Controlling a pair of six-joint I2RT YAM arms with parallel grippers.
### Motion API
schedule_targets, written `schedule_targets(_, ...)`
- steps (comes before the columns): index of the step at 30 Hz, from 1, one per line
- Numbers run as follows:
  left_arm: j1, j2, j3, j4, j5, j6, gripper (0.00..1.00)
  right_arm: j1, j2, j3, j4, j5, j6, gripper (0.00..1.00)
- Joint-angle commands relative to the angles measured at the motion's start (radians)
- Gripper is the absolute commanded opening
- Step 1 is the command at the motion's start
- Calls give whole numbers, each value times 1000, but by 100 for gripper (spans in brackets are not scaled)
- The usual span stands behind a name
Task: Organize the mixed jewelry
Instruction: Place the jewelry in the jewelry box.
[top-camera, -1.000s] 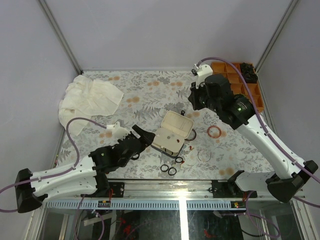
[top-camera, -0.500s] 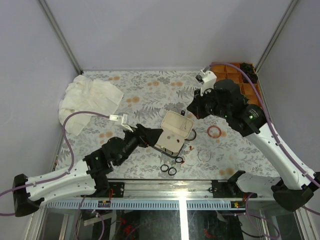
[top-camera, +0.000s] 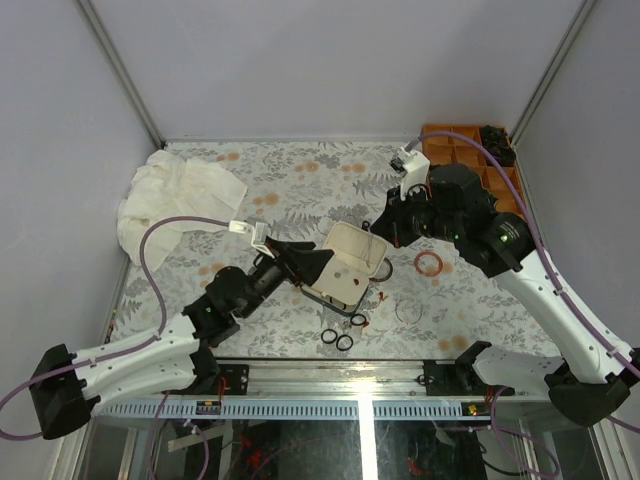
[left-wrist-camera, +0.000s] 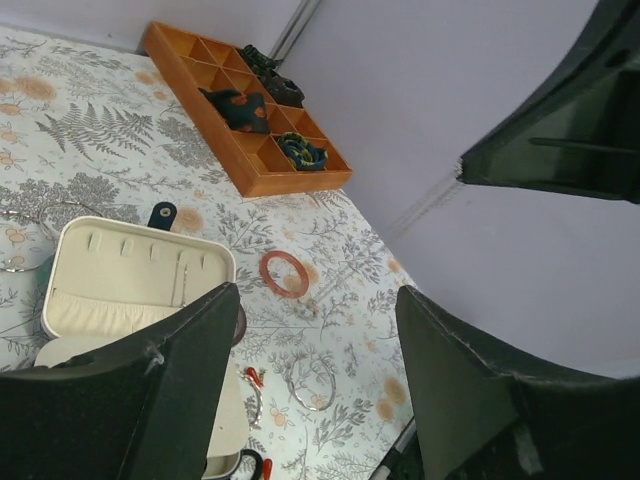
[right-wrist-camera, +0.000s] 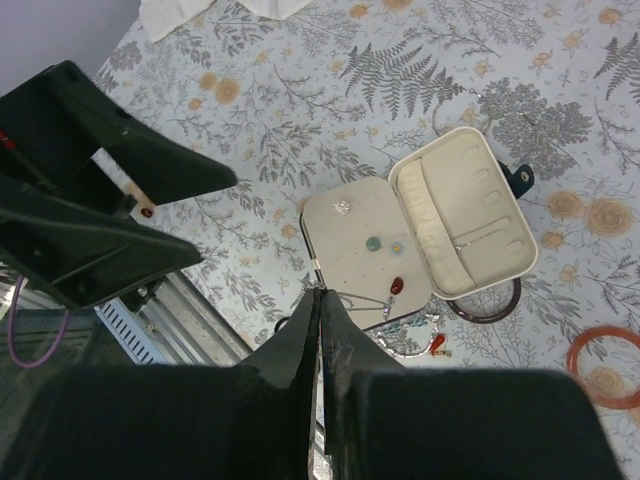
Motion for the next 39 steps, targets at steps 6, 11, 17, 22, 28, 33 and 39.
schedule_targets(6,66,103,-5,264,155,20,59,-3,-12,-2,14,-61,16,0)
schedule_targets(11,68,129,-15,347,206,14,59,-3,-1,-2,20,-70,20,0)
schedule_targets(17,83,197,-6,414,256,18,70,-2,6,6,21,-80,21,0)
schedule_targets(22,90,263,13,457,271,12,68,-1,13,18,19,-94,23,0)
schedule_targets(28,95,320,35,494,278,8,66,3,23,29,12,-97,17,0)
schedule_targets(33,99,359,56,522,296,-2,51,4,29,32,10,-96,12,0)
schedule_targets(39,100,394,80,535,307,-11,43,4,31,31,8,-94,7,0)
